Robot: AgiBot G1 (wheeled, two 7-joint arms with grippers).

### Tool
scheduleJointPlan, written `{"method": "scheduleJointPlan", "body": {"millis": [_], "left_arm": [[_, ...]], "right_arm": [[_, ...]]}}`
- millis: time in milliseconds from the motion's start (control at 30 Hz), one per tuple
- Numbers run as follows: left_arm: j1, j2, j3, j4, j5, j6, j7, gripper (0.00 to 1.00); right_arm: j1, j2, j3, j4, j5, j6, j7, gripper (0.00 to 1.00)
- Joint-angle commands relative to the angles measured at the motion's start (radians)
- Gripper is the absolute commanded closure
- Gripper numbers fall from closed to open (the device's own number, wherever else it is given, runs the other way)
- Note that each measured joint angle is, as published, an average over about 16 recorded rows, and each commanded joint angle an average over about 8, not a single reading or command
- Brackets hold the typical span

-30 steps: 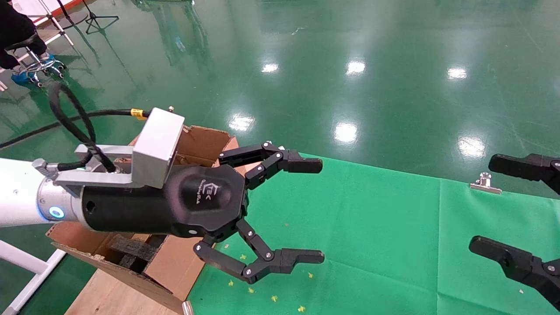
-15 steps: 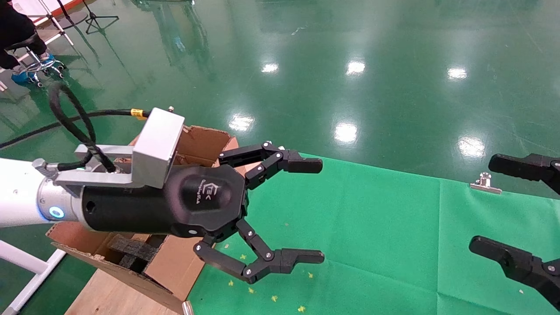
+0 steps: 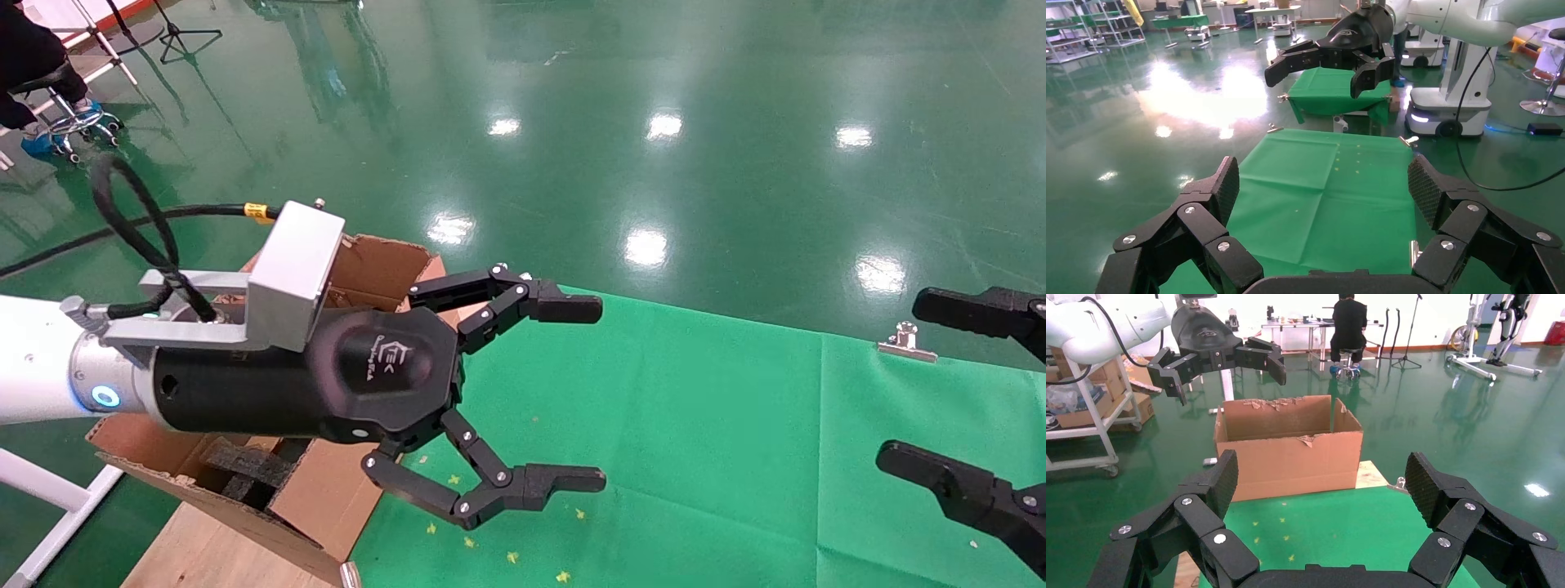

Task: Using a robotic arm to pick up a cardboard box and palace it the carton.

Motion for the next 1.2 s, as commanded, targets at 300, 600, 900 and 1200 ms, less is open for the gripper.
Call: {"method": "scheduleJointPlan", "body": {"millis": [300,600,900,1200], "left_arm": [[0.0,0.0,0.0,0.0,0.0,0.0,0.0,0.0],[0.0,0.0,0.0,0.0,0.0,0.0,0.0,0.0],[0.0,0.0,0.0,0.0,0.0,0.0,0.0,0.0],[0.0,0.0,0.0,0.0,0.0,0.0,0.0,0.0]], "right_arm": [[0.0,0.0,0.0,0.0,0.0,0.0,0.0,0.0],[0.0,0.0,0.0,0.0,0.0,0.0,0.0,0.0],[0.0,0.0,0.0,0.0,0.0,0.0,0.0,0.0],[0.0,0.0,0.0,0.0,0.0,0.0,0.0,0.0]]}}
